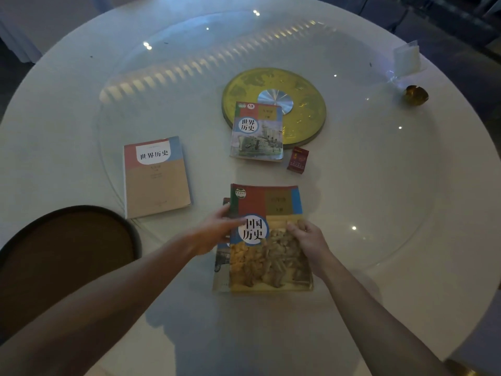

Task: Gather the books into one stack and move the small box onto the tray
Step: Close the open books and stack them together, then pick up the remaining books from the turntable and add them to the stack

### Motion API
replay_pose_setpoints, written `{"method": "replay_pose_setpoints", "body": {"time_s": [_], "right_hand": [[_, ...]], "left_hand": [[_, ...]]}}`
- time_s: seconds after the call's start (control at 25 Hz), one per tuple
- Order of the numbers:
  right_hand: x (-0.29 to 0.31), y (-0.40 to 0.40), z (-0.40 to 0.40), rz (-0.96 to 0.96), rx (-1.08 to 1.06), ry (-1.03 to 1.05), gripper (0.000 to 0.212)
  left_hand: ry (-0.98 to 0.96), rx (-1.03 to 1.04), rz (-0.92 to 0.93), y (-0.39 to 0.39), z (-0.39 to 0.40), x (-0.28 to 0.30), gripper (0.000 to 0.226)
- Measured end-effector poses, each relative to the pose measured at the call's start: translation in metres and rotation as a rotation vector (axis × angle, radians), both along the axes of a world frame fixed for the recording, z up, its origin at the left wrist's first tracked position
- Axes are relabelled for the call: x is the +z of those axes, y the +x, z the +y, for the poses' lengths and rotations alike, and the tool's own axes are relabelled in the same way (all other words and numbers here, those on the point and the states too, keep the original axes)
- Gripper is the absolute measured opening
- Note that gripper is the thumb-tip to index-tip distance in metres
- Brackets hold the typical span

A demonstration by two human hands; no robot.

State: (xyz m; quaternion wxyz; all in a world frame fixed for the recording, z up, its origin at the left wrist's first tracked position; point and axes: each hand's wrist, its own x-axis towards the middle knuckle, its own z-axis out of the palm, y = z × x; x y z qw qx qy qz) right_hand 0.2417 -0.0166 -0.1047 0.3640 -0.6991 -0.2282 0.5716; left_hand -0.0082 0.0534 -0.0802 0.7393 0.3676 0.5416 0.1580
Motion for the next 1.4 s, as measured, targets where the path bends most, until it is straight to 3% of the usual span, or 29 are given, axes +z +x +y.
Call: {"method": "replay_pose_setpoints", "body": {"time_s": [0.12,0.2,0.36,0.6,0.88,1.0,1.12,1.24,1.4], "right_hand": [[-0.026,-0.021,-0.015,-0.04,0.004,-0.097,0.02],[-0.032,-0.03,-0.023,-0.069,0.032,-0.153,0.02],[-0.034,-0.032,-0.026,-0.186,0.086,-0.158,0.023],[-0.031,-0.036,-0.015,-0.35,0.183,-0.127,0.022],[-0.034,-0.039,-0.016,-0.492,0.305,-0.19,0.024],[-0.049,-0.039,-0.016,-0.554,0.367,-0.212,0.031],[-0.036,-0.043,-0.011,-0.608,0.413,-0.243,0.025],[-0.016,-0.038,0.011,-0.719,0.44,-0.276,0.026],[-0.001,-0.024,0.075,-0.711,0.38,-0.143,0.037]], "left_hand": [[0.052,0.088,0.286,0.003,-0.024,-0.031,0.045],[0.096,0.133,0.373,0.0,-0.033,-0.049,0.049],[0.136,0.155,0.413,-0.006,-0.034,-0.053,0.055],[0.255,0.102,0.501,0.0,-0.025,-0.049,0.038],[0.35,-0.049,0.615,-0.011,-0.029,-0.056,0.06],[0.334,-0.087,0.626,-0.011,-0.03,-0.061,0.048],[0.313,-0.078,0.63,-0.01,-0.025,-0.059,0.041],[0.282,-0.003,0.628,-0.01,0.001,-0.049,0.052],[0.32,0.042,0.564,-0.003,0.075,-0.032,0.041]]}}
